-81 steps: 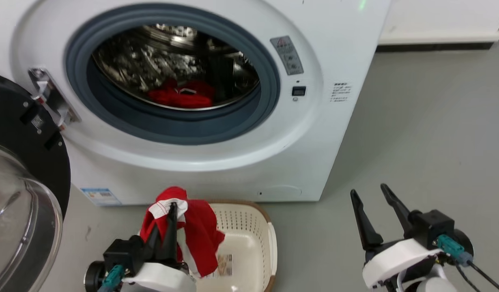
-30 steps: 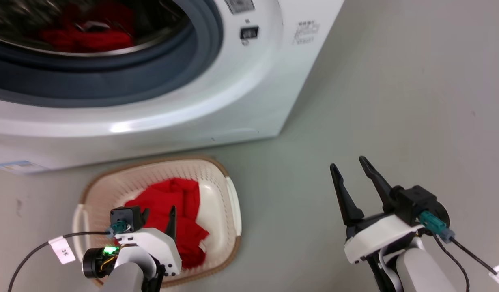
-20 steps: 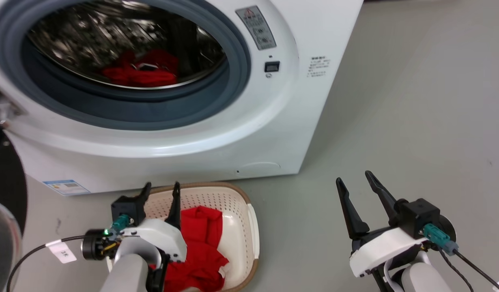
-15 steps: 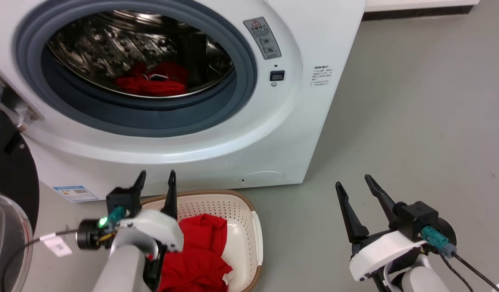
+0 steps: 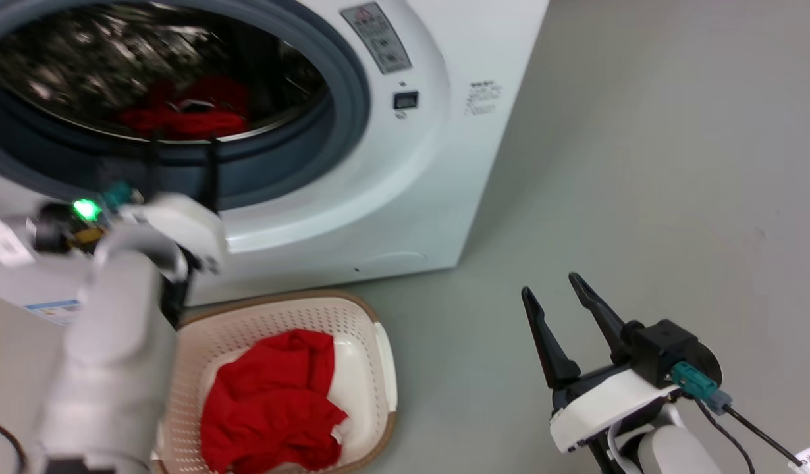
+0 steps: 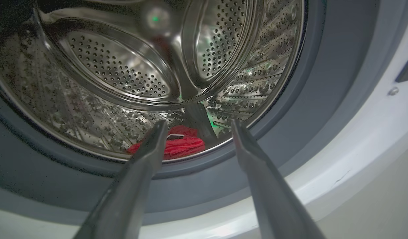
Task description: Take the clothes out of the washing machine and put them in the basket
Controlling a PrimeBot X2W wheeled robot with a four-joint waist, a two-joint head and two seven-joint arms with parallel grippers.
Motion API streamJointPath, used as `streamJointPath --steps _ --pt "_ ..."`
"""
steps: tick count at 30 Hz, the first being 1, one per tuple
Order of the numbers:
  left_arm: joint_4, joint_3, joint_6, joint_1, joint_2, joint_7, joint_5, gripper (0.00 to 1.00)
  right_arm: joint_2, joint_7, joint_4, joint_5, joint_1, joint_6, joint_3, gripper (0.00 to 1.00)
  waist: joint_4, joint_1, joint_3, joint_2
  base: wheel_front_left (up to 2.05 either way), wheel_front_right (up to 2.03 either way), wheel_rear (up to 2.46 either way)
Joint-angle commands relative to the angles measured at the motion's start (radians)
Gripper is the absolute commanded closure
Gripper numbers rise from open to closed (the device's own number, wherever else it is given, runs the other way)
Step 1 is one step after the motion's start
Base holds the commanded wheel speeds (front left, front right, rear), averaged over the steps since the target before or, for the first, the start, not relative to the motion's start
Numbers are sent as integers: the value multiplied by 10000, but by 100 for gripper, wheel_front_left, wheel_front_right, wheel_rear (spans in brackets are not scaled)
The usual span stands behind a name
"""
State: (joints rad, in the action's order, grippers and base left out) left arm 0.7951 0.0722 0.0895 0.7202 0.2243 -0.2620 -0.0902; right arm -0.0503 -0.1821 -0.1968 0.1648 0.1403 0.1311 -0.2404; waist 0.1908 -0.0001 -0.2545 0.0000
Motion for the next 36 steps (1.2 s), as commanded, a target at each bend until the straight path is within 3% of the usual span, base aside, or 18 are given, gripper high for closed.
streamJointPath --steps 1,7,19,31,32,33,34,36 --pt "420 77 51 750 336 147 158 0 0 -131 85 170 272 -5 -114 0 610 1 -775 0 0 0 0" --pt "1499 224 125 2406 1356 861 470 0 6 -434 -8 556 659 -5 -454 0 1336 1 -1816 0 0 0 0" --pt "3135 1370 399 5584 3649 3779 1258 0 15 -832 -230 1752 1471 -5 -1440 0 2922 1 -4073 0 0 0 0" --pt "3529 2924 410 7404 4554 6908 34 0 14 -830 254 2137 1460 -5 -1731 0 3360 1 -4815 0 0 0 0" --pt "3525 3048 410 7489 4614 7232 -113 46 14 -830 264 2154 1477 -5 -1756 0 3354 1 -4832 0 0 0 0" --pt "3512 3169 410 7538 4654 7541 -249 66 12 -830 273 2167 1495 -5 -1779 0 3344 1 -4841 0 0 0 0" --pt "3454 3255 410 7634 4723 7801 -411 100 12 -831 285 2186 1518 -5 -1800 0 3331 1 -4853 0 0 0 0" --pt "3357 3395 411 7756 4838 8334 -672 100 12 -831 300 2205 1554 -7 -1859 0 3305 1 -4858 0 0 0 0"
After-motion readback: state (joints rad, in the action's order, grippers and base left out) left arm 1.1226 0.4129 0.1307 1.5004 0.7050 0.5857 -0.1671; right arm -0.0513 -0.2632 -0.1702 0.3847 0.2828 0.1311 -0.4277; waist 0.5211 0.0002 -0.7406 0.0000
